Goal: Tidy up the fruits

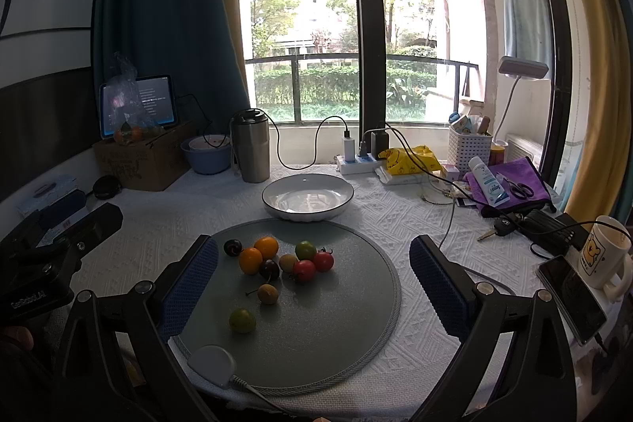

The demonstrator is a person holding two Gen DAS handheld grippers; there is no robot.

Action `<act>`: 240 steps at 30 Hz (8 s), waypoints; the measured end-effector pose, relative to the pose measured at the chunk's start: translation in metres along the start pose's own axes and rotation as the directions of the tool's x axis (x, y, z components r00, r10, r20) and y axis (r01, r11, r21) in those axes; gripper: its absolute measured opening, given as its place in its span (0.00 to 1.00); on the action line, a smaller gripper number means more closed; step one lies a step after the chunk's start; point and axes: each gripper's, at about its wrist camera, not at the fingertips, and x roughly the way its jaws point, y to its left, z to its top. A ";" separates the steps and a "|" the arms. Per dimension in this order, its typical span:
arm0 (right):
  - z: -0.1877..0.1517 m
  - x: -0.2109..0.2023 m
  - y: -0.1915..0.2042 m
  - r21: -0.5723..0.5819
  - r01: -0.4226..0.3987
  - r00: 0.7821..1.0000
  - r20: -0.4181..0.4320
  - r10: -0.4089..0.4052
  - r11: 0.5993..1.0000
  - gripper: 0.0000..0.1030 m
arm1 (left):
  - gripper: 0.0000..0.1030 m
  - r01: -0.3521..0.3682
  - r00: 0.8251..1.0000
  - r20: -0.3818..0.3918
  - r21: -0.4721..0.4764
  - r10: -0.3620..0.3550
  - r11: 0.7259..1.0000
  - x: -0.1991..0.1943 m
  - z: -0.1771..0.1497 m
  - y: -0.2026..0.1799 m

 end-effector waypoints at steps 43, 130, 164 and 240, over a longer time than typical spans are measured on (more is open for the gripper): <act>-0.048 0.078 -0.047 0.077 0.018 0.975 -0.220 0.000 0.997 0.81 | 0.55 0.165 0.860 -0.497 0.050 -0.119 0.985 0.120 -0.085 -0.049; 0.030 0.323 -0.036 -0.024 -0.258 0.888 -0.399 0.227 0.966 0.26 | 0.29 0.100 0.855 -0.506 -0.051 -0.112 0.994 0.336 0.005 0.032; 0.043 0.233 -0.048 -0.032 -0.181 0.942 -0.293 0.163 0.983 0.41 | 0.44 0.104 0.907 -0.407 -0.042 -0.112 0.994 0.242 0.033 0.009; -0.039 0.226 -0.050 0.193 -0.292 0.824 -0.446 0.349 0.937 0.28 | 0.31 0.100 0.845 -0.514 -0.124 -0.150 0.987 0.195 -0.044 0.005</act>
